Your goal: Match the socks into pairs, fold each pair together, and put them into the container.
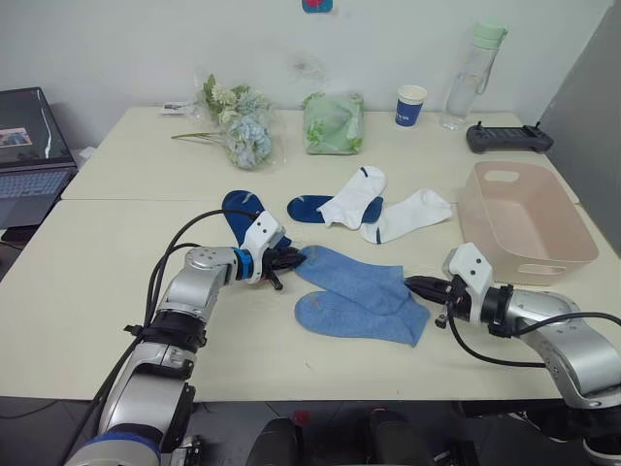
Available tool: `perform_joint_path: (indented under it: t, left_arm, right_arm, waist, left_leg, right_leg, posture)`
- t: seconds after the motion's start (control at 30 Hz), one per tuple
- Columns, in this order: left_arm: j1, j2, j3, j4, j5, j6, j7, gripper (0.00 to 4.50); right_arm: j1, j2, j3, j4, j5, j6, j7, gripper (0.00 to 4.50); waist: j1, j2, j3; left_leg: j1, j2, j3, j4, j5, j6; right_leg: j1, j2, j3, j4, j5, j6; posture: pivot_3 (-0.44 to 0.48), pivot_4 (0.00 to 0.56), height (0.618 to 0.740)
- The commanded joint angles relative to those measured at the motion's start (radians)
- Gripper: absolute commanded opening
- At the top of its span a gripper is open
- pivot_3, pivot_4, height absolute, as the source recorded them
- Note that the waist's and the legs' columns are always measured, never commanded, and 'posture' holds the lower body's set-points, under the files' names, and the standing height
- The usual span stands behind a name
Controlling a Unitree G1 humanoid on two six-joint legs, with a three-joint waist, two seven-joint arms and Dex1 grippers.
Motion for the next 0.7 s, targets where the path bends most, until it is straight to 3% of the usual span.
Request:
perform_joint_path:
  t: [0.03,0.27,0.47,0.7]
  left_arm:
    - [-0.006,0.009,0.023,-0.043,-0.025,0.001,-0.015,0.03]
    - [0.018,0.041,0.066,-0.155,-0.086,0.101,-0.026,0.03]
    - [0.161,0.088,0.117,-0.544,-0.263,0.375,-0.016,0.03]
    - [0.376,0.057,0.213,-0.868,-0.439,0.590,0.137,0.03]
  right_arm:
    - [-0.005,-0.002,-0.022,-0.028,0.004,-0.021,-0.006,0.00]
    - [-0.015,-0.027,-0.055,-0.022,0.023,-0.012,0.014,0.00]
    - [-0.040,-0.101,-0.123,-0.015,0.115,0.038,0.104,0.00]
    - [-0.054,-0.198,-0.151,-0.018,0.260,0.147,0.245,0.00]
  waist:
    - [0.000,0.000,0.000]
    - [-0.001,0.000,0.000]
    - [-0.002,0.000,0.000]
    - [-0.001,0.000,0.000]
  left_leg:
    - [0.000,0.000,0.000,0.000,0.000,0.000]
    - [0.000,0.000,0.000,0.000,0.000,0.000]
    - [0.000,0.000,0.000,0.000,0.000,0.000]
    - [0.001,0.001,-0.001,0.000,0.000,0.000]
  right_leg:
    - [0.000,0.000,0.000,0.000,0.000,0.000]
    - [0.000,0.000,0.000,0.000,0.000,0.000]
    - [0.000,-0.001,0.001,-0.001,0.000,0.000]
    - [0.001,-0.001,0.001,0.000,0.000,0.000]
  posture:
    - [0.000,0.150,0.740]
    - [0.000,0.150,0.740]
    - [0.000,0.150,0.740]
    - [0.000,0.150,0.740]
